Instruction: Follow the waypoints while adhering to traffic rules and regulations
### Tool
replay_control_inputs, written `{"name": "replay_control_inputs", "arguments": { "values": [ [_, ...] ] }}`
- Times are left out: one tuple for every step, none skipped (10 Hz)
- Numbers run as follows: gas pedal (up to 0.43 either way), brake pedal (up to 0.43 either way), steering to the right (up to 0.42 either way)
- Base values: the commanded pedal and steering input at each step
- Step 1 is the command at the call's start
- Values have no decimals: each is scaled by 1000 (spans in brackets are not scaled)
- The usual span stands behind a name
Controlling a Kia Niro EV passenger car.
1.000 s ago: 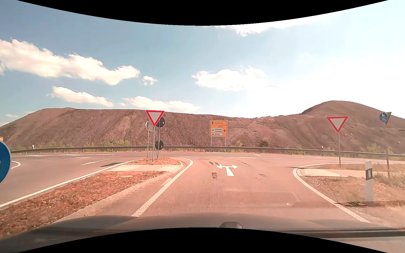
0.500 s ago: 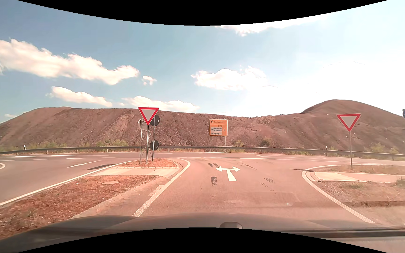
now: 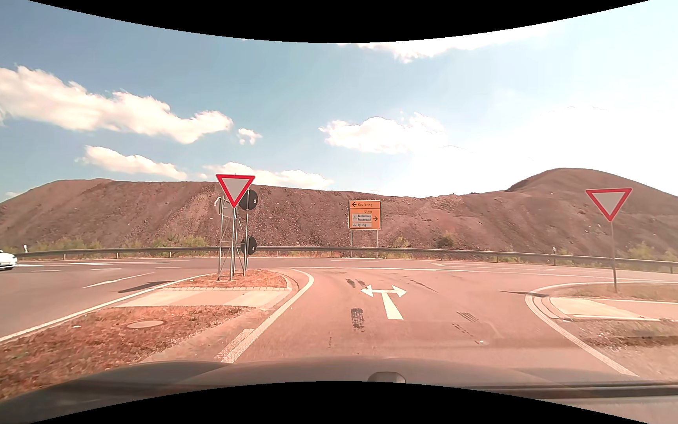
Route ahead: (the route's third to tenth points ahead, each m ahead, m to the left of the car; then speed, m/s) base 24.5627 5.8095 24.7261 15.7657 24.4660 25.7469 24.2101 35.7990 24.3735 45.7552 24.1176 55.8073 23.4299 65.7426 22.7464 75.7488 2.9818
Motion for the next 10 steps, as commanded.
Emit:
{"name": "replay_control_inputs", "arguments": {
  "values": [
    [189,0,14],
    [169,0,15],
    [138,0,16],
    [130,0,18],
    [130,0,21],
    [47,0,21],
    [0,0,20],
    [0,0,20],
    [0,0,20],
    [0,0,19]
  ]
}}
